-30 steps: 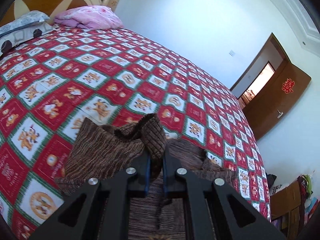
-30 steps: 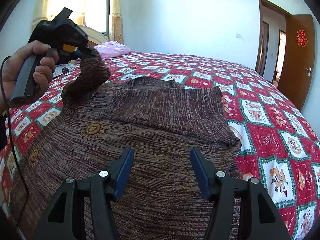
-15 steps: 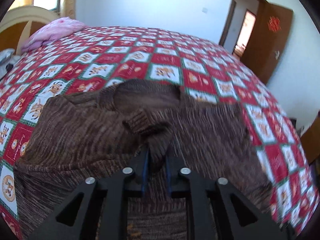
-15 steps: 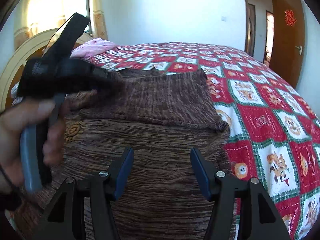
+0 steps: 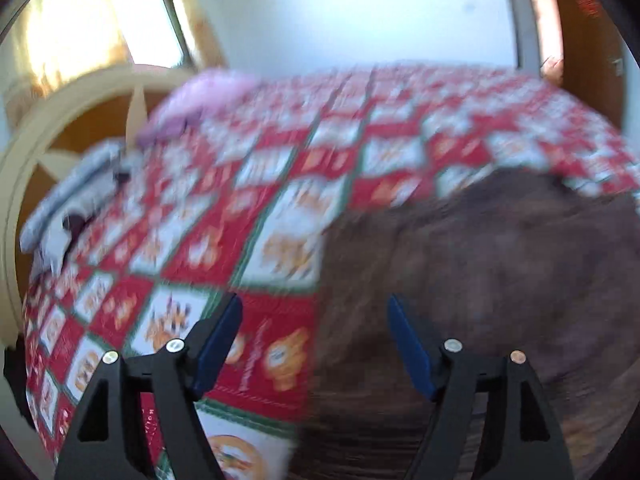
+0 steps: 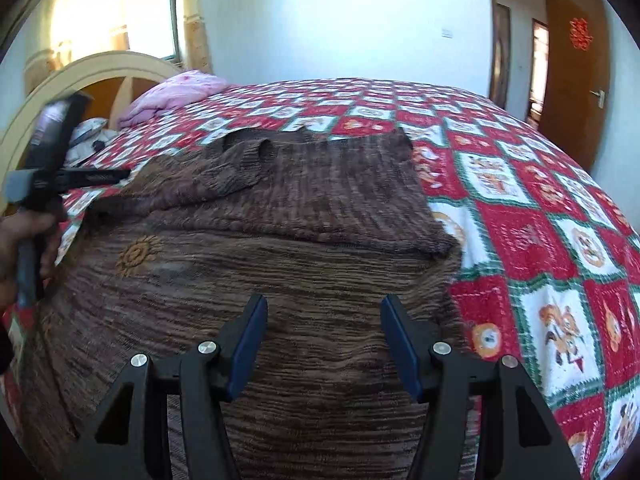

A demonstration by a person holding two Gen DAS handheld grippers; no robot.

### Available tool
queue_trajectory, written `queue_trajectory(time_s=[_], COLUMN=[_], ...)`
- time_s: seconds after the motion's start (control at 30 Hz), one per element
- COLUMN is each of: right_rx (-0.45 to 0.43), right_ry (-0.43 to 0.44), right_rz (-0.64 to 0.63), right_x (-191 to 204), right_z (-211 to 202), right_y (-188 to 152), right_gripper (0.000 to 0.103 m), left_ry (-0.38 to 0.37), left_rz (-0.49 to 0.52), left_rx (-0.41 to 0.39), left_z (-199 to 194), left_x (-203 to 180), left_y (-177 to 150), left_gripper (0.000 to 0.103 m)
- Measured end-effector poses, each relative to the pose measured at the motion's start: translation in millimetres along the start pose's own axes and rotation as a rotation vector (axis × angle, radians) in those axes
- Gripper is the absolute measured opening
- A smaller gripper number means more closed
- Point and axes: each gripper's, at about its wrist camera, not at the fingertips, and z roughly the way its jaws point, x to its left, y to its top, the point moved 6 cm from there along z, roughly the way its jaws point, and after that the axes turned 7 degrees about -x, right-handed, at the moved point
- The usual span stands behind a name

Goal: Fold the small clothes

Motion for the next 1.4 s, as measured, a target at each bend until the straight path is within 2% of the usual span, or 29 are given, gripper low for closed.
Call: queue_trajectory(time_s=[0.07, 0.17, 0.33, 0.43, 0.5, 0.57, 0.6, 0.67, 0.77, 0.83, 0.9, 0.97, 1.03, 1.13, 1.23, 1.27, 1.33, 1.4], right_rx=[-0.008, -0.008, -0.006, 0.017, 0.027, 0.084, 0.110, 0.179, 0.248, 0.274, 0.292, 0.327, 0.333, 0.308, 0.189, 0.159, 0.156, 0.157], right_ry=[0.040, 0.094, 0.166, 0.209, 0.181, 0.186, 0.196, 0.220, 0.227, 0.230, 0.191, 0.184, 0.161, 0.154, 0.207, 0.218, 0.239, 0.196], right_rz=[-0.001, 0.053, 0.077, 0.089, 0.071, 0.082, 0.094, 0.115, 0.076, 0.020, -0.114, -0.186, -0.245, -0.216, -0.124, -0.101, -0.067, -0.090], right_x=[4, 10, 38, 60, 71, 81, 83, 87, 89, 92, 95, 96, 94, 88, 95, 100, 109, 113], right_z=[-4, -11, 1, 31, 58, 92, 103, 128, 134, 126, 104, 85, 68, 53, 48, 52, 66, 88], right_y=[1, 14, 69, 101, 117, 124, 124, 119, 101, 89, 68, 49, 39, 41, 71, 79, 88, 90], right_gripper=[0.060, 0.060, 0.060, 0.060, 0.060, 0.060, 0.059, 0.049, 0.042, 0.042, 0.042, 0.042, 0.042, 0.042, 0.042, 0.042, 0.042, 0.042], left_ry=[-0.059, -0.100, -0.119, -0.134, -0.148, -0.163, -0.168, -0.188, -0.236, -0.273, -0.334, -0.388, -0.404, -0.385, -0.328, -0.311, -0.301, -0.288], left_rz=[-0.005, 0.021, 0.056, 0.034, 0.018, 0.003, -0.004, -0.034, -0.112, -0.187, -0.294, -0.367, -0.384, -0.363, -0.276, -0.230, -0.170, -0.117], left_rx=[0.067, 0.017, -0.025, -0.036, -0.043, -0.049, -0.049, -0.046, -0.030, -0.027, -0.042, -0.050, -0.056, -0.058, -0.048, -0.033, -0.024, -0.026], left_z=[12, -3, -9, -12, -10, -9, -9, -9, -5, -4, -4, -3, -3, -4, -5, -4, -5, -8], left_x=[2, -4, -13, -10, -6, -5, -4, -1, 9, 19, 33, 41, 41, 39, 30, 24, 17, 11], left_y=[-20, -25, -31, -34, -33, -33, -34, -35, -38, -39, -42, -44, -43, -42, -42, -42, -44, -46], left_gripper=[0.077, 0.079, 0.080, 0.082, 0.082, 0.083, 0.085, 0.090, 0.092, 0.092, 0.092, 0.092, 0.092, 0.092, 0.092, 0.094, 0.096, 0.096])
